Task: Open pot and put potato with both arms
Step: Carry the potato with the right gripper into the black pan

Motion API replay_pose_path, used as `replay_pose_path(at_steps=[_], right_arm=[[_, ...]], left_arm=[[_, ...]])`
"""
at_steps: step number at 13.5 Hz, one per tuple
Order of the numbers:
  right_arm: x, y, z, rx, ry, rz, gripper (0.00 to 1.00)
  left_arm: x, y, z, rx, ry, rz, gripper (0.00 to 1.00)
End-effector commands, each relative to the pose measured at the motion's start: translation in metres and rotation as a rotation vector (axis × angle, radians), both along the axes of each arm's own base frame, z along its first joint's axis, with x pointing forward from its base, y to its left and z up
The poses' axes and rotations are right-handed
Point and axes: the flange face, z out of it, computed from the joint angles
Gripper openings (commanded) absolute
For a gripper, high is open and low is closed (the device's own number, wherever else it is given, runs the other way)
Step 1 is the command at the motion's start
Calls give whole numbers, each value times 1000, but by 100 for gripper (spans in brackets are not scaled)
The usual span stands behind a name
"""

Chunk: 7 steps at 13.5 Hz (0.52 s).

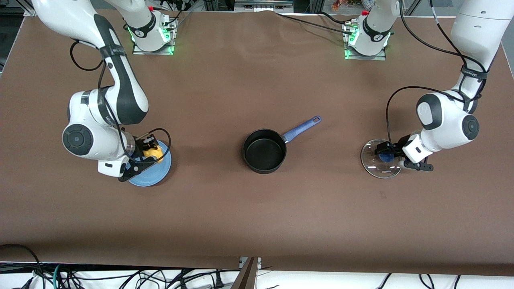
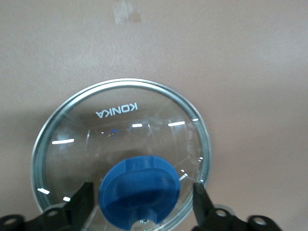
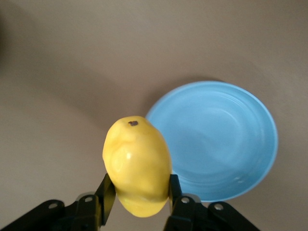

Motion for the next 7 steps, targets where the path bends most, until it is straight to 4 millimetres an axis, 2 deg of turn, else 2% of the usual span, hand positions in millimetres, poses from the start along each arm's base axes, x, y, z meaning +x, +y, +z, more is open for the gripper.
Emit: replay_pose_path(at_steps=[1, 2, 4, 6, 7], right_arm=[[-12, 82, 3, -8, 18, -130, 12], [-19, 118, 3, -5, 19, -173, 12], [-29, 178, 1, 6, 19, -307, 12], [-35, 228, 0, 21, 11, -404, 12], [-40, 249, -1, 33, 13, -456, 12]], left_arm=[[19, 16, 69, -30, 27, -9, 100], [23, 18, 90, -32, 40, -17, 100], [27, 20, 142, 2, 55, -4, 100], [26, 12, 199, 106, 66, 56, 100], [24, 1, 223, 149, 72, 57, 100]])
